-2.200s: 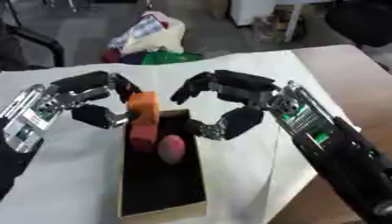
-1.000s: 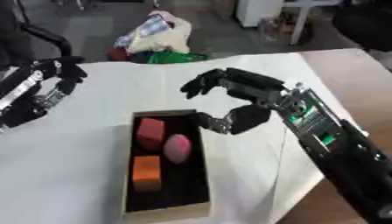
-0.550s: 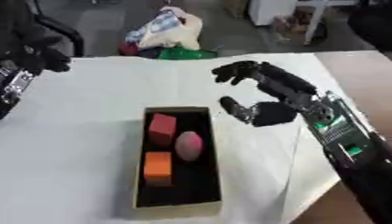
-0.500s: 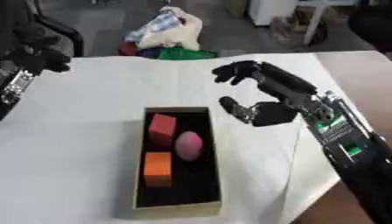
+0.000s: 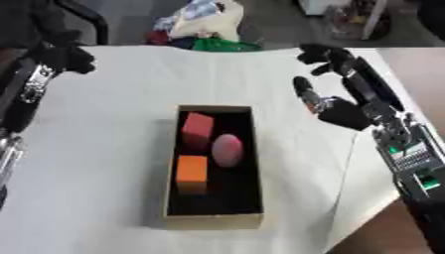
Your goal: Pick up objects on the table and place them in the box.
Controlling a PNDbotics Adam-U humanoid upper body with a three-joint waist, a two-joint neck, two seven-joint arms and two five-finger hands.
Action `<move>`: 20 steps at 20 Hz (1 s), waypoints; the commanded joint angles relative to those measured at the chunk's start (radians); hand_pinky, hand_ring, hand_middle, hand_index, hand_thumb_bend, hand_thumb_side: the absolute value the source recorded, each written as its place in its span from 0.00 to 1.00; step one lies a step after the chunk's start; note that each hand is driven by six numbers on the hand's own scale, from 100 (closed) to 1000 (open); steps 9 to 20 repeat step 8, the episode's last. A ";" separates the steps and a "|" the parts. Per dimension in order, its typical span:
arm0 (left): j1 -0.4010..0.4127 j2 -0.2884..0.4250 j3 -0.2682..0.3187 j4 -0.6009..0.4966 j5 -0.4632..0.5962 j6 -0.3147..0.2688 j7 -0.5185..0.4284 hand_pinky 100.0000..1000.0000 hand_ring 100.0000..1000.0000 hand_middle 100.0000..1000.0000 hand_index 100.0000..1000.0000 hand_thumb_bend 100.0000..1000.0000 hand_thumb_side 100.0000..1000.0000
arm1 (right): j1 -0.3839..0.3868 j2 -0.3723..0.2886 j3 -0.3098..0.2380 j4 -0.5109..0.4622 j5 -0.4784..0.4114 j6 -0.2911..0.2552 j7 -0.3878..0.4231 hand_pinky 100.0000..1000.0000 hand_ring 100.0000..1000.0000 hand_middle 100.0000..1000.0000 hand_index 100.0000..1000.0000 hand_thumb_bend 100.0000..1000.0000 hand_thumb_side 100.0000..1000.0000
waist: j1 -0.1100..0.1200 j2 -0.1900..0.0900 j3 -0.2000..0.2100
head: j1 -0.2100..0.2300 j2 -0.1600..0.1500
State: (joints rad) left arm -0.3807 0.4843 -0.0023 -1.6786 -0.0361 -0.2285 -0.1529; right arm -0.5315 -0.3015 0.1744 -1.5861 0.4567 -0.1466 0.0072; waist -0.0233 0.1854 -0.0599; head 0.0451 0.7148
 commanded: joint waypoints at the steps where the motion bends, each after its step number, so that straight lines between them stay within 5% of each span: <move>1: 0.003 -0.004 0.011 -0.022 0.004 0.009 -0.005 0.68 0.62 0.60 0.92 0.08 1.00 | 0.010 -0.002 -0.028 -0.031 -0.012 0.013 -0.059 0.68 0.80 0.73 0.91 0.08 0.63 | 0.002 -0.013 -0.003 | 0.011 0.022; 20: 0.027 -0.046 0.015 -0.023 0.002 0.021 -0.022 0.68 0.62 0.60 0.92 0.09 1.00 | 0.053 0.006 -0.053 -0.043 -0.025 0.021 -0.113 0.68 0.80 0.73 0.90 0.05 0.60 | 0.000 -0.018 -0.005 | 0.020 0.039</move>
